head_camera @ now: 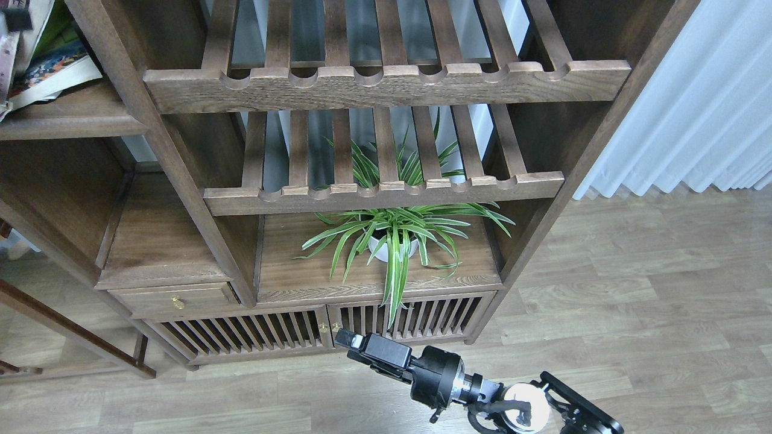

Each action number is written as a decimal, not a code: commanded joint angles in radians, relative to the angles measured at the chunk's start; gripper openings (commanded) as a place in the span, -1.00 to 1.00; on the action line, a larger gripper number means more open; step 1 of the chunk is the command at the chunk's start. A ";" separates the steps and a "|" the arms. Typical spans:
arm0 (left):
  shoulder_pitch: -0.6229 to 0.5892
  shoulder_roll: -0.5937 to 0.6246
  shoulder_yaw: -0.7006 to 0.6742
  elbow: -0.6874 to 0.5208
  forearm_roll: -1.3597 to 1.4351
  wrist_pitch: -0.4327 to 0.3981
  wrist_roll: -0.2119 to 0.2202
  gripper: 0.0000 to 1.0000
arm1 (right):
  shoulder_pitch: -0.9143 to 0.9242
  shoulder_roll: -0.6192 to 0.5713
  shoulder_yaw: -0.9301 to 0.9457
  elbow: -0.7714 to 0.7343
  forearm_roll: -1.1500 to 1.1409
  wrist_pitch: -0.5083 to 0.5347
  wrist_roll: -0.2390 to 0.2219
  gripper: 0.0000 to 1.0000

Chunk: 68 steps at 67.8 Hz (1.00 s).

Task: Organize books on shelf

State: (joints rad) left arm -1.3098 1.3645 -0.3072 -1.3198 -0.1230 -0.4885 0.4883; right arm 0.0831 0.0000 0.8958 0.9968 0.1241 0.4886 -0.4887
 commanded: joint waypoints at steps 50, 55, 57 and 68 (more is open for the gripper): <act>0.171 -0.036 0.438 0.011 -0.061 0.000 -0.116 1.00 | 0.000 0.000 0.020 -0.026 0.002 0.000 0.000 0.99; 0.216 -0.076 0.436 0.016 -0.119 0.000 -0.128 1.00 | 0.001 0.000 0.020 -0.026 0.002 0.000 0.000 0.99; 0.228 -0.091 0.436 0.022 -0.135 0.000 -0.129 1.00 | 0.001 0.000 0.020 -0.026 0.000 0.000 0.000 0.99; 0.319 -0.219 0.425 0.099 -0.230 0.000 -0.159 1.00 | 0.003 0.000 0.017 -0.046 0.000 0.000 0.000 0.99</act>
State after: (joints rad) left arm -1.0531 1.2284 0.1271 -1.2660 -0.2918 -0.4887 0.3528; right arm 0.0841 0.0000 0.9151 0.9669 0.1252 0.4887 -0.4887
